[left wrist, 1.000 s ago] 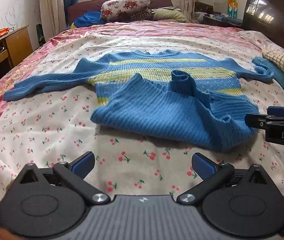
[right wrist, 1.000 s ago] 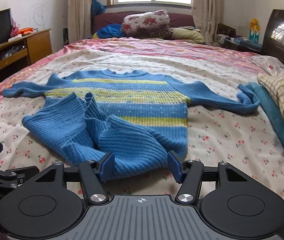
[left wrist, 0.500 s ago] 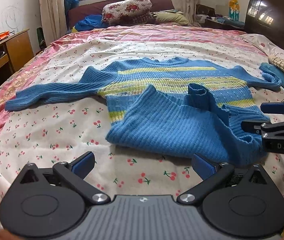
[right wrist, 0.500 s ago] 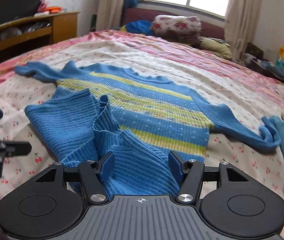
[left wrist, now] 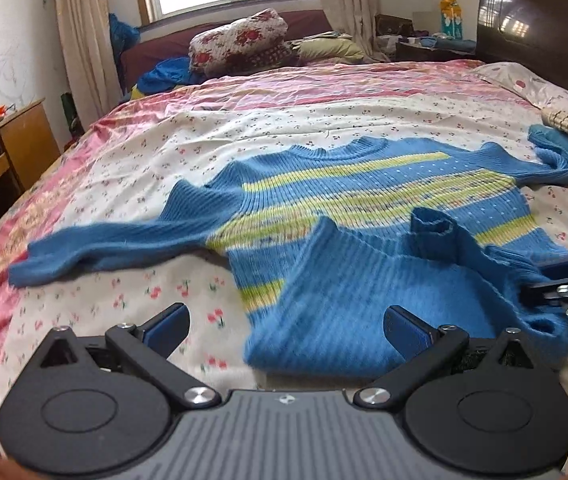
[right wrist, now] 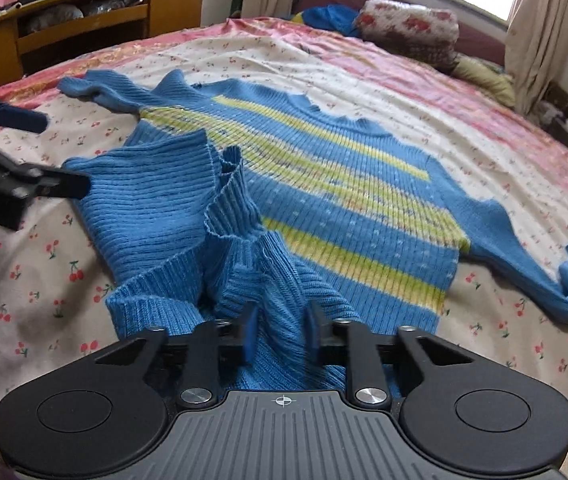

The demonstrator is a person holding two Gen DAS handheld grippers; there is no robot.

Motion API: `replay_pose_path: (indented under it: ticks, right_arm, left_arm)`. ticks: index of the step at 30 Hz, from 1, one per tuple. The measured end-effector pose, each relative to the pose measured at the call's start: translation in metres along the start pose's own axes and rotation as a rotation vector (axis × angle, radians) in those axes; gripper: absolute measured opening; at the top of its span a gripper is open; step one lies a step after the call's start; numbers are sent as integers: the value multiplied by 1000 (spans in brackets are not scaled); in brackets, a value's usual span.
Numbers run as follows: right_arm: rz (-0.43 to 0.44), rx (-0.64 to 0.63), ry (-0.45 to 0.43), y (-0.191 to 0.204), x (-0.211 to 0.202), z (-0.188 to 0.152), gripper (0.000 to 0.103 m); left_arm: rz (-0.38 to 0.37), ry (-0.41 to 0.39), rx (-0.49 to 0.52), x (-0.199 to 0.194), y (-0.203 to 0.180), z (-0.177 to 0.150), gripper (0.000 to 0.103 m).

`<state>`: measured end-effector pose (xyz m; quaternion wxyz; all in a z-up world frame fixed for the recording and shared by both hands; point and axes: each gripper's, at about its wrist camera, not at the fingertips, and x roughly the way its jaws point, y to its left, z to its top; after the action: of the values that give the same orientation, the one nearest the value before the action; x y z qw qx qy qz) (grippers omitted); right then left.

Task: Fold small clothes
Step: 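Grasp the bunched hem with the right gripper and pull it out flat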

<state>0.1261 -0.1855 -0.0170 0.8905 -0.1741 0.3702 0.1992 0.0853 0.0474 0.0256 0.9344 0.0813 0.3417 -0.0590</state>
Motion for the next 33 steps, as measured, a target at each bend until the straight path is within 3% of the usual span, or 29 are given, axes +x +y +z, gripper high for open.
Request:
replay_pose_path:
  ticks: [2, 6, 8, 11, 13, 20, 22, 27, 33]
  right_arm:
    - [21, 22, 6, -4, -3, 1, 9]
    - [45, 57, -8, -11, -19, 1, 8]
    - [56, 81, -17, -15, -27, 1, 8]
    - [79, 125, -33, -22, -40, 0, 8]
    - [94, 152, -43, -27, -45, 0, 8]
    - [107, 193, -48, -36, -47, -2, 8]
    - [109, 197, -46, -36, -48, -5, 8]
    - [112, 210, -57, -37, -53, -6, 8]
    - [128, 222, -107, -40, -78, -7, 8]
  left_arm:
    - [-4, -5, 15, 8, 1, 4, 103]
    - [-42, -12, 32, 28, 5, 14, 103]
    - [-67, -4, 42, 36, 6, 20, 98]
    - [-96, 25, 27, 50, 10, 26, 80]
    - [-123, 62, 4, 62, 12, 29, 55]
    - [-181, 117, -17, 74, 7, 32, 29]
    - [-191, 125, -4, 73, 6, 33, 16]
    - [-234, 115, -14, 61, 9, 34, 12]
    - [-366, 63, -100, 13, 28, 22, 12]
